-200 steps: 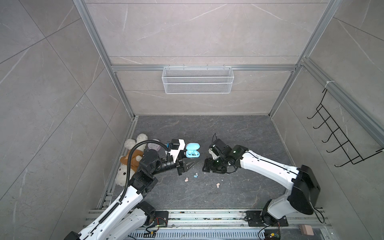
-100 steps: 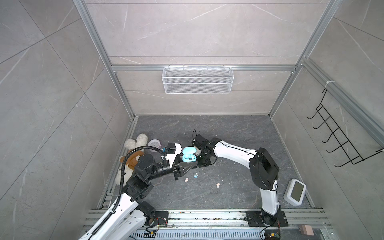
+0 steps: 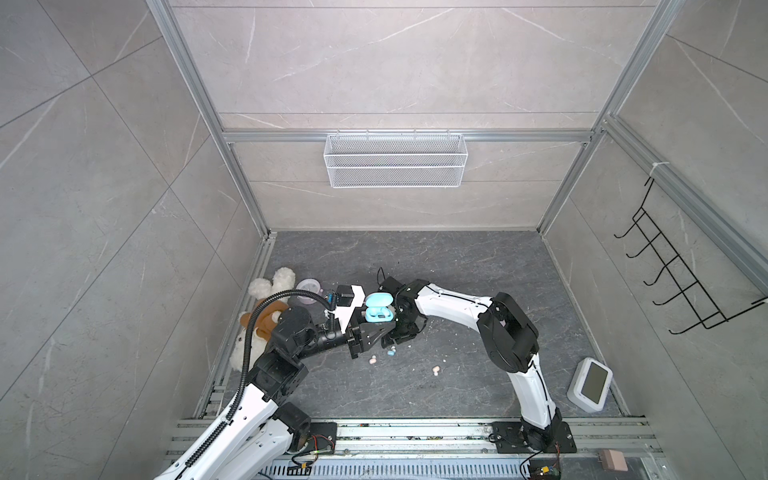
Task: Insert the wireless bluetooth earbuds into the charging case
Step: 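Move the right gripper down toward the second blue earbud on the table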
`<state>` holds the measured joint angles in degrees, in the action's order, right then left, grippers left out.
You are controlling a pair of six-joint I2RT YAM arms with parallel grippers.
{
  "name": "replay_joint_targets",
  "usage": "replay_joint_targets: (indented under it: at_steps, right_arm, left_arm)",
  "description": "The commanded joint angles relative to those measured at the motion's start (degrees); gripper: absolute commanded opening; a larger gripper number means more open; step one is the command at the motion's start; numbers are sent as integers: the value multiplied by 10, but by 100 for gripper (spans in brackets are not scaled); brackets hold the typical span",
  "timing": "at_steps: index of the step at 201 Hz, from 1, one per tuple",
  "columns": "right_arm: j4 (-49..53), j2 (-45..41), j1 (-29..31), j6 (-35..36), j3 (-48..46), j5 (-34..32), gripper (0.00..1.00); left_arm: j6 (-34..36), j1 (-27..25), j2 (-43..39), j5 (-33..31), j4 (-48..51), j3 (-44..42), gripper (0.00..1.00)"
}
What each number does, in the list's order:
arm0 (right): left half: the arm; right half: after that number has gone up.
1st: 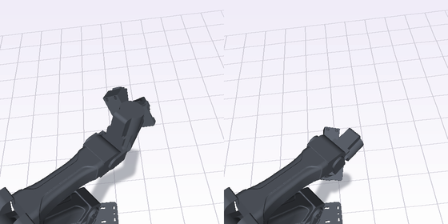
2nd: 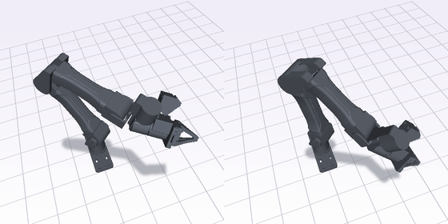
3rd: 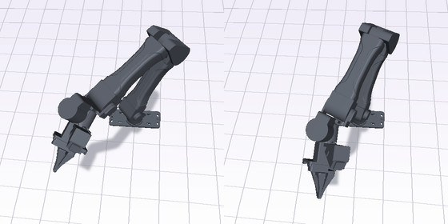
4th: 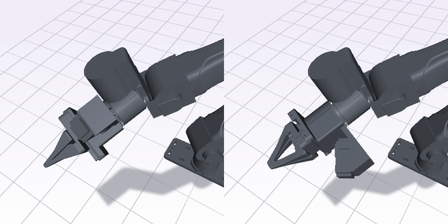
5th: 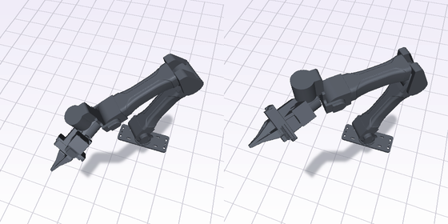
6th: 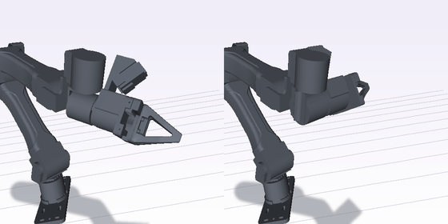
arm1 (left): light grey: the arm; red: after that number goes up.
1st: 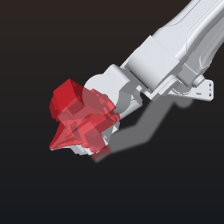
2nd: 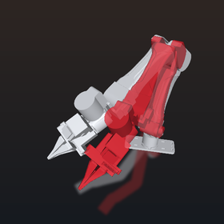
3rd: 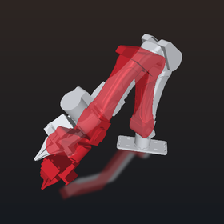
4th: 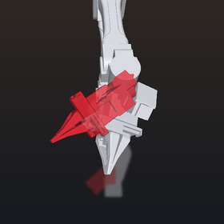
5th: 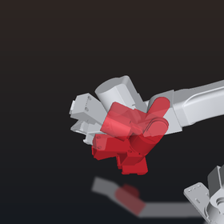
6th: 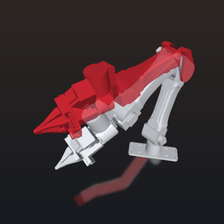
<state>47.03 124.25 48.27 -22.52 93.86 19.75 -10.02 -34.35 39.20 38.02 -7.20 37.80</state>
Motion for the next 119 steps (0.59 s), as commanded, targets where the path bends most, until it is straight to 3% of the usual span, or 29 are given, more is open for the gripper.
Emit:
replay_joint_targets:
  at_steps: [1,119]
  right_arm:
    - [18,13,8,16,14,10,55]
    - [30,0,24,24,-1,17,54]
  left_arm:
    - [12,3,-2,5,-12,26,27]
    - [13,3,-4,3,-7,27,27]
